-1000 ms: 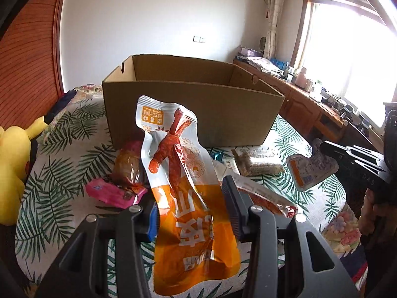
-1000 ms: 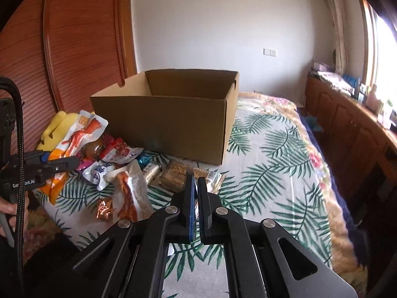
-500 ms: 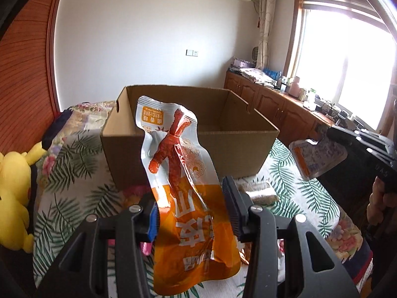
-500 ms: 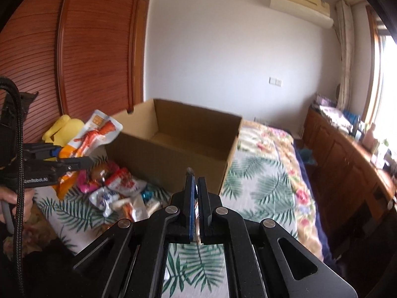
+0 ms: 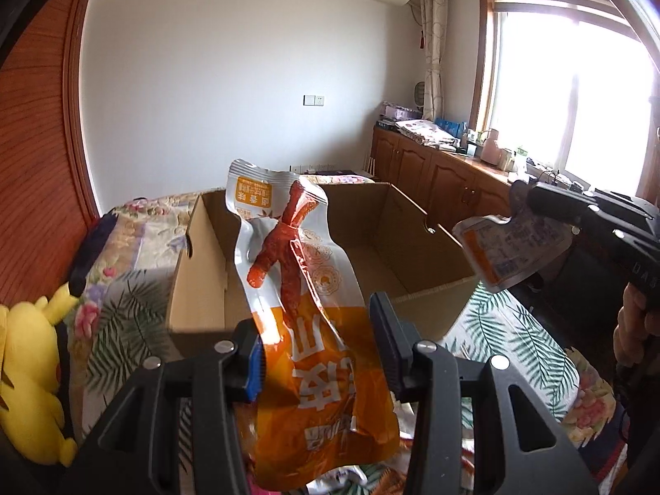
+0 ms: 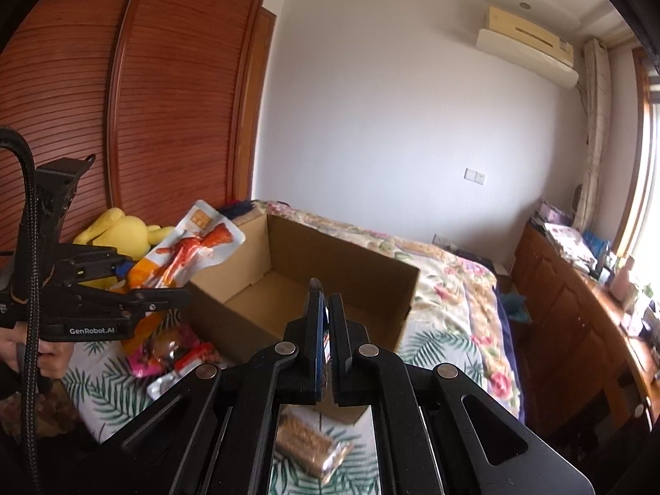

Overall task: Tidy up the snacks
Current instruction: 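Lift both packets and carry them over the cardboard box, then open both tools to drop the packets into the box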

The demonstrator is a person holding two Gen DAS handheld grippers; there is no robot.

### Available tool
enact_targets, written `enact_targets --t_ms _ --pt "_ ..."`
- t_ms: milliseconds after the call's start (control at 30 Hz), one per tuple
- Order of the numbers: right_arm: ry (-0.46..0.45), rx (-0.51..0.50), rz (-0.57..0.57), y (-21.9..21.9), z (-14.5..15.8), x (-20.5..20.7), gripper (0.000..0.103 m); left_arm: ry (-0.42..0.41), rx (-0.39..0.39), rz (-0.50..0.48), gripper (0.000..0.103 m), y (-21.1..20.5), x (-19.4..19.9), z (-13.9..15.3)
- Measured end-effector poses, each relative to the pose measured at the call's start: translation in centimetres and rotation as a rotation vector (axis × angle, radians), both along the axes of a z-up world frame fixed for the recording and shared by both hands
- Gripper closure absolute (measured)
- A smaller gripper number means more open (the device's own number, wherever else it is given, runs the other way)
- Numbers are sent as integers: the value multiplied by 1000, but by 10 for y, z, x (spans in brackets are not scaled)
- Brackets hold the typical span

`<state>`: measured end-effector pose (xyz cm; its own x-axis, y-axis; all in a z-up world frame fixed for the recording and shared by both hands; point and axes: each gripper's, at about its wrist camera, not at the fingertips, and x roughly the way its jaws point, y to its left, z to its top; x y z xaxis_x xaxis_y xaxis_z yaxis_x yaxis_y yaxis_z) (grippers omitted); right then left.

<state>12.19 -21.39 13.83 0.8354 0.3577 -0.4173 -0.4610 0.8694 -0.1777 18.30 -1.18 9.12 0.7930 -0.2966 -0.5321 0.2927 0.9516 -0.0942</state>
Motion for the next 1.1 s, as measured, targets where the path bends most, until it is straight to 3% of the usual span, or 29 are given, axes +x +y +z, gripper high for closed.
enact_targets --t_ms 567,933,1100 --pt "37 -7 30 29 -23 81 103 47 16 -15 60 -8 98 -16" --pt "100 -3 28 40 -55 115 103 92 42 1 60 -16 131 -43" --pt "131 -16 23 47 -70 124 103 93 63 11 59 -21 136 -41"
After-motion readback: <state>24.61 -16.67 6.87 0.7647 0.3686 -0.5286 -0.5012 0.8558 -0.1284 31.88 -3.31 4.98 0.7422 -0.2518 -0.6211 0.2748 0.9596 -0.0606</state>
